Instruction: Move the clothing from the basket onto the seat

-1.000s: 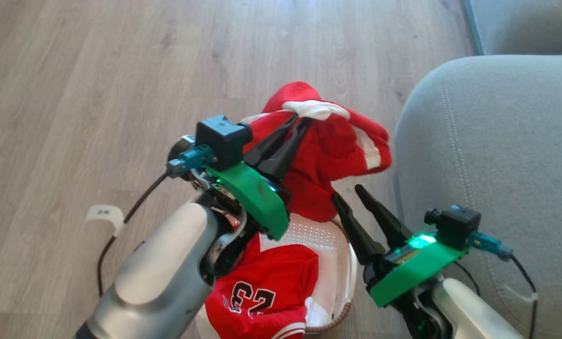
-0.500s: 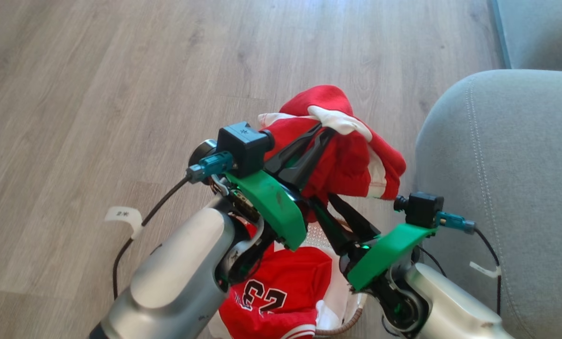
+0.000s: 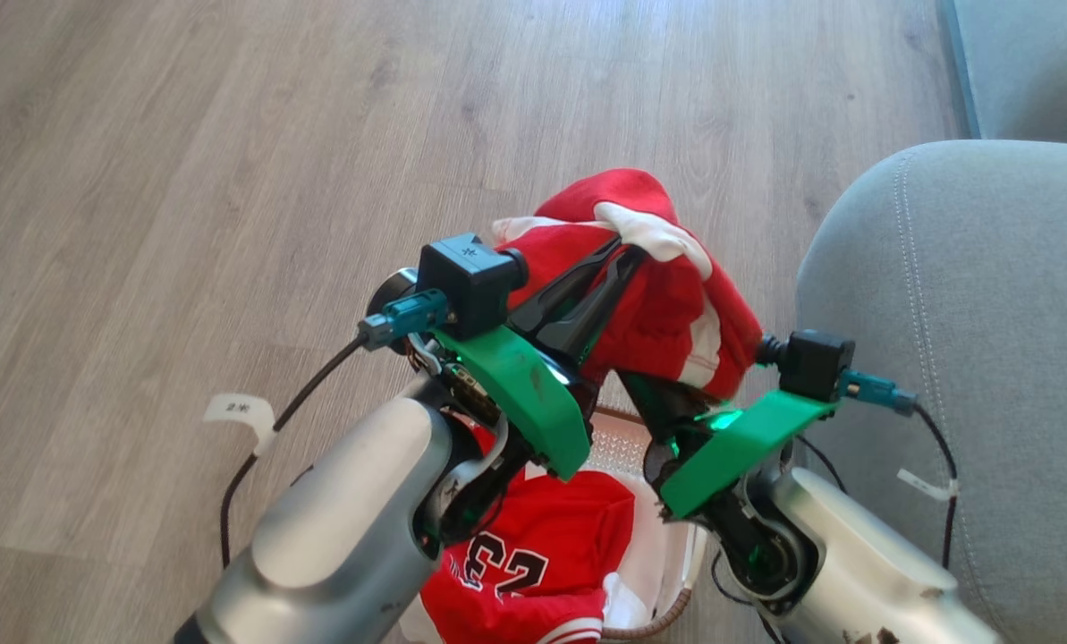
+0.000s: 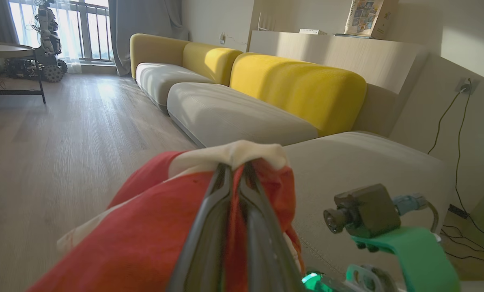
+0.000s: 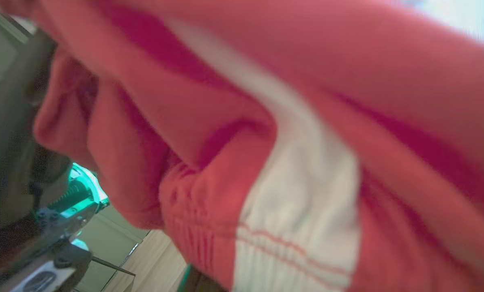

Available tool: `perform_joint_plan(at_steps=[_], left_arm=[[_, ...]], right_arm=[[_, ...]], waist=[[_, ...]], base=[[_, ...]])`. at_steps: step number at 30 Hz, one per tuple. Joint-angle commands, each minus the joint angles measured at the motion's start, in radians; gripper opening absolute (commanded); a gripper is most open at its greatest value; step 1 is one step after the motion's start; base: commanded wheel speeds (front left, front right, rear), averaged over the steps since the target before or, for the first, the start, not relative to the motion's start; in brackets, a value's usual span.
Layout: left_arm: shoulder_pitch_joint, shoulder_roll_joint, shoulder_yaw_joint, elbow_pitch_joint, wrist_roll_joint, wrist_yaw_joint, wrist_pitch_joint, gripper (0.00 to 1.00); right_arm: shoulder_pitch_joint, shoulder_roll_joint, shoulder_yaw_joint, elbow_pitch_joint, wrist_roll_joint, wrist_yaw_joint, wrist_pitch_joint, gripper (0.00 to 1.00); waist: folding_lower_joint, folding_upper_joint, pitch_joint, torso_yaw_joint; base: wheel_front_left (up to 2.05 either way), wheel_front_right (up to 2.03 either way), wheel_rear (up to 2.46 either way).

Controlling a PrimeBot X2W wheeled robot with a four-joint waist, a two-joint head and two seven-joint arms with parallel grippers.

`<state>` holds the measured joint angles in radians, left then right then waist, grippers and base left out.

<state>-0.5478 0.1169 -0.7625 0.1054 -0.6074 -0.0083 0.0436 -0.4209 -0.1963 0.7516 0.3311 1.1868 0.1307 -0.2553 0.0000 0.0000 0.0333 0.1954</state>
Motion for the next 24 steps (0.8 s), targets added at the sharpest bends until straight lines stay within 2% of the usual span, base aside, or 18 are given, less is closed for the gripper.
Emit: perform_joint_plan(at_steps=[1,18,19,20,21,22,24], left_arm=[[-0.045,0.009,0.039,-0.034,-0.007,0.003,0.002,0.00],[-0.005,0.046,0.063,0.014,-0.025,0.028,-0.021,0.00],[-0.003,0.048,0.065,0.016,-0.025,0.029,-0.023,0.07],[-0.001,0.049,0.065,0.018,-0.024,0.032,-0.025,0.37],[0.001,0.049,0.065,0.019,-0.024,0.033,-0.026,0.75],[0.003,0.049,0.063,0.019,-0.025,0.032,-0.028,1.00],[0.007,0.051,0.058,0.018,-0.026,0.028,-0.030,1.00]], right_arm=[[-0.021,0.007,-0.005,-0.044,-0.010,0.000,-0.006,0.00],[0.101,-0.055,-0.171,-0.232,-0.197,0.000,-0.006,0.00],[0.107,-0.057,-0.178,-0.242,-0.206,0.000,-0.006,0.00],[0.113,-0.059,-0.187,-0.251,-0.214,0.000,-0.006,0.00],[0.118,-0.062,-0.195,-0.260,-0.223,0.000,-0.006,0.00],[0.123,-0.065,-0.204,-0.269,-0.231,0.000,-0.006,0.00],[0.133,-0.068,-0.223,-0.286,-0.244,0.000,-0.006,0.00]], waist=[[0.0000,0.0000,0.000,-0.002],[0.0000,0.0000,0.000,-0.057],[0.0000,0.0000,0.000,-0.061],[0.0000,0.0000,0.000,-0.065],[0.0000,0.0000,0.000,-0.069],[0.0000,0.0000,-0.001,-0.074],[0.0000,0.0000,-0.004,-0.084]], base=[[0.00,0.00,0.00],[0.00,0.00,0.00],[0.00,0.00,0.00],[0.00,0.00,0.00],[0.00,0.00,0.00],[0.00,0.00,0.00],[0.00,0.00,0.00]])
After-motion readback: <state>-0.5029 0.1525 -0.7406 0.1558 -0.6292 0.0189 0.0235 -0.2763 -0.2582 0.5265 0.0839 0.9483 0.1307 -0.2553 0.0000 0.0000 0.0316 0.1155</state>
